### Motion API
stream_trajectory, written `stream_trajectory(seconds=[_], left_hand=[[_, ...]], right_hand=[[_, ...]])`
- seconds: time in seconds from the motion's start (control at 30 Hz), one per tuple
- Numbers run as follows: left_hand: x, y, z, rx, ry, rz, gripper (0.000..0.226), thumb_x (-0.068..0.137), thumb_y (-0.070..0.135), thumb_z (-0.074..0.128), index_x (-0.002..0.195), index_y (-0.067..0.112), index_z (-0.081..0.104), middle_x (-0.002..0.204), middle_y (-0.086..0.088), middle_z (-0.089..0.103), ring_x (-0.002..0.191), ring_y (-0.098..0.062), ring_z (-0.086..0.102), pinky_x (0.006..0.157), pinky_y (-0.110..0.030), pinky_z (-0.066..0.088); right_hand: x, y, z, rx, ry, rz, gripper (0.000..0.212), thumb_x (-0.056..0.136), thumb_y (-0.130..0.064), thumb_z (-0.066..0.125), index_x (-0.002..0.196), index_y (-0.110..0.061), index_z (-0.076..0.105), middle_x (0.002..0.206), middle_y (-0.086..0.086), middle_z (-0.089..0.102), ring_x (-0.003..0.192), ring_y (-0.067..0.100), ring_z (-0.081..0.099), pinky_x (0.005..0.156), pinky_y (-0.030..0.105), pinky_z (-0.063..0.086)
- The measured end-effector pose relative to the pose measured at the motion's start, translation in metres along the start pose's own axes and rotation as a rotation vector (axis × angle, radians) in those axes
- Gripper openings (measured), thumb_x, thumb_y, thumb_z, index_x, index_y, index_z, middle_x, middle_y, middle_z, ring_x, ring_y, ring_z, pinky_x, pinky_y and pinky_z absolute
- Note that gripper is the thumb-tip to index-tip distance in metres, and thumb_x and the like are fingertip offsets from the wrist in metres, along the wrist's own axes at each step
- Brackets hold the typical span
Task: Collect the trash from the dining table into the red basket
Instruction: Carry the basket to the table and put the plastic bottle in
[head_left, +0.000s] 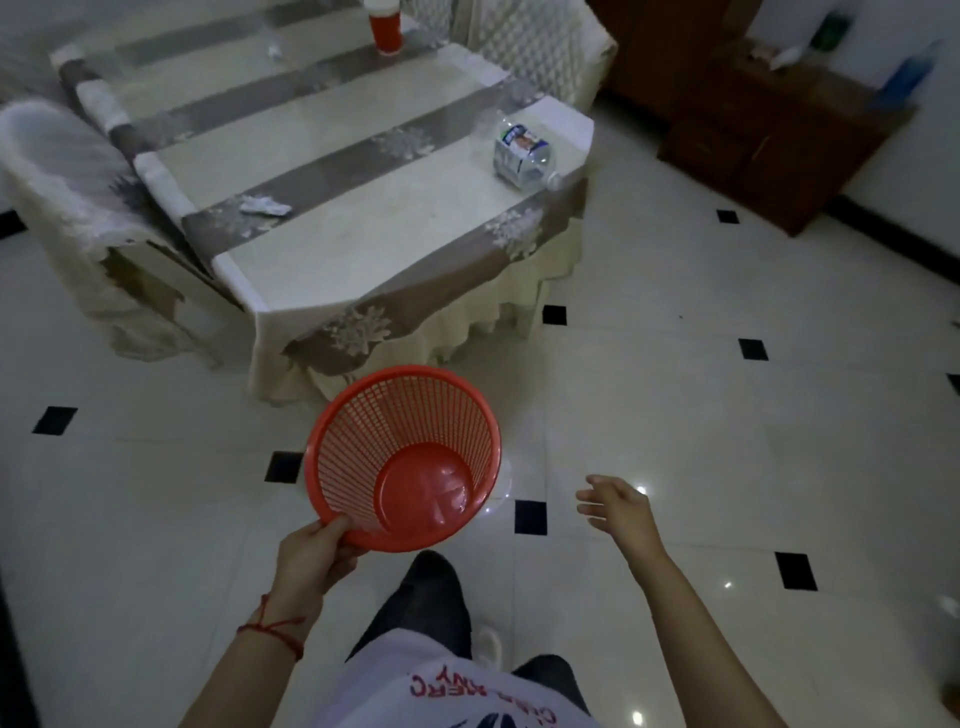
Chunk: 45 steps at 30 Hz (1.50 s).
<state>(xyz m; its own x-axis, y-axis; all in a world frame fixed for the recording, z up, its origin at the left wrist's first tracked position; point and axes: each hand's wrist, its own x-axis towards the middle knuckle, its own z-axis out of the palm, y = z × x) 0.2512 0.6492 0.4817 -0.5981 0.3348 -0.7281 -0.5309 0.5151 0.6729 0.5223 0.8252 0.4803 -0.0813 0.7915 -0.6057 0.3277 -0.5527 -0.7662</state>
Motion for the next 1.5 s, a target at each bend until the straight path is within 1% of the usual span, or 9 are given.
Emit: stream_trajectory(seconds=[0.33, 0.43, 0.53, 0.63, 0.77, 0.9, 1.17, 1.37, 1.5], left_hand=[[0.038, 0.069, 0.132, 0.018, -0.041, 0.070, 0.007, 0.081, 0.009, 0.061, 0.082, 0.005, 0.067, 0.066, -0.010, 0.066, 0.048, -0.010, 0.063, 0.041, -0.019, 0.045], [0.054, 0.081, 0.167, 0.009, -0.024, 0.031, 0.007, 0.081, 0.008, 0.061, 0.082, 0.004, 0.066, 0.059, -0.008, 0.066, 0.049, -0.014, 0.064, 0.040, -0.018, 0.045], [0.064, 0.094, 0.199, 0.001, -0.029, -0.013, 0.010, 0.080, 0.004, 0.061, 0.071, 0.001, 0.064, 0.042, -0.004, 0.059, 0.035, -0.009, 0.057, 0.036, -0.015, 0.041], [0.067, 0.106, 0.226, -0.010, -0.042, -0.039, 0.011, 0.080, 0.008, 0.063, 0.070, 0.005, 0.064, 0.044, 0.000, 0.064, 0.042, -0.011, 0.061, 0.038, -0.017, 0.041], [0.064, 0.119, 0.251, -0.040, -0.048, -0.074, 0.005, 0.081, 0.012, 0.064, 0.081, 0.009, 0.068, 0.060, -0.003, 0.072, 0.050, -0.013, 0.067, 0.040, -0.017, 0.045], [0.062, 0.124, 0.270, -0.118, 0.012, -0.119, 0.008, 0.082, 0.011, 0.063, 0.086, 0.007, 0.068, 0.072, -0.008, 0.072, 0.056, -0.018, 0.066, 0.040, -0.016, 0.045], [0.053, 0.124, 0.308, -0.291, 0.199, -0.178, 0.009, 0.082, 0.003, 0.061, 0.076, 0.009, 0.065, 0.048, 0.002, 0.068, 0.041, -0.011, 0.063, 0.039, -0.016, 0.044], [0.051, 0.122, 0.325, -0.310, 0.306, -0.187, 0.007, 0.081, 0.004, 0.061, 0.080, 0.010, 0.065, 0.058, -0.005, 0.067, 0.039, -0.009, 0.062, 0.040, -0.017, 0.045], [0.051, 0.119, 0.329, -0.341, 0.343, -0.187, 0.007, 0.080, 0.005, 0.062, 0.079, 0.011, 0.065, 0.066, -0.010, 0.066, 0.040, -0.010, 0.062, 0.041, -0.018, 0.048]], right_hand=[[0.131, -0.146, -0.021, -0.020, -0.055, -0.235, 0.025, 0.094, -0.019, 0.047, 0.107, -0.003, 0.060, 0.101, 0.018, 0.065, 0.087, 0.027, 0.062, 0.074, 0.027, 0.049], [0.166, -0.195, -0.019, -0.046, -0.078, -0.281, 0.026, 0.094, -0.019, 0.047, 0.109, -0.002, 0.060, 0.099, 0.016, 0.064, 0.088, 0.026, 0.062, 0.079, 0.032, 0.049], [0.195, -0.241, -0.017, -0.092, -0.099, -0.345, 0.026, 0.094, -0.016, 0.047, 0.111, -0.001, 0.059, 0.095, 0.013, 0.063, 0.081, 0.022, 0.062, 0.071, 0.022, 0.049], [0.227, -0.288, -0.015, -0.138, -0.098, -0.447, 0.026, 0.092, -0.012, 0.050, 0.113, 0.000, 0.059, 0.095, 0.014, 0.064, 0.073, 0.013, 0.061, 0.061, 0.010, 0.049], [0.267, -0.336, -0.004, -0.242, -0.097, -0.552, 0.027, 0.087, -0.019, 0.057, 0.112, -0.009, 0.061, 0.108, 0.017, 0.068, 0.092, 0.020, 0.062, 0.075, 0.028, 0.050], [0.312, -0.373, 0.026, -0.391, -0.117, -0.618, 0.044, 0.082, -0.032, 0.063, 0.122, -0.016, 0.055, 0.116, 0.008, 0.064, 0.096, 0.012, 0.055, 0.077, 0.017, 0.041], [0.388, -0.413, 0.090, -0.683, -0.148, -0.735, 0.080, 0.075, -0.040, 0.067, 0.139, -0.012, 0.030, 0.141, 0.018, 0.038, 0.130, 0.031, 0.037, 0.105, 0.041, 0.035], [0.419, -0.423, 0.130, -0.899, -0.154, -0.718, 0.096, 0.072, -0.051, 0.065, 0.145, -0.016, 0.013, 0.145, 0.020, 0.030, 0.132, 0.039, 0.031, 0.108, 0.051, 0.029], [0.424, -0.421, 0.138, -0.961, -0.113, -0.720, 0.084, 0.075, -0.040, 0.065, 0.142, -0.016, 0.021, 0.140, 0.024, 0.035, 0.127, 0.042, 0.036, 0.106, 0.051, 0.031]])
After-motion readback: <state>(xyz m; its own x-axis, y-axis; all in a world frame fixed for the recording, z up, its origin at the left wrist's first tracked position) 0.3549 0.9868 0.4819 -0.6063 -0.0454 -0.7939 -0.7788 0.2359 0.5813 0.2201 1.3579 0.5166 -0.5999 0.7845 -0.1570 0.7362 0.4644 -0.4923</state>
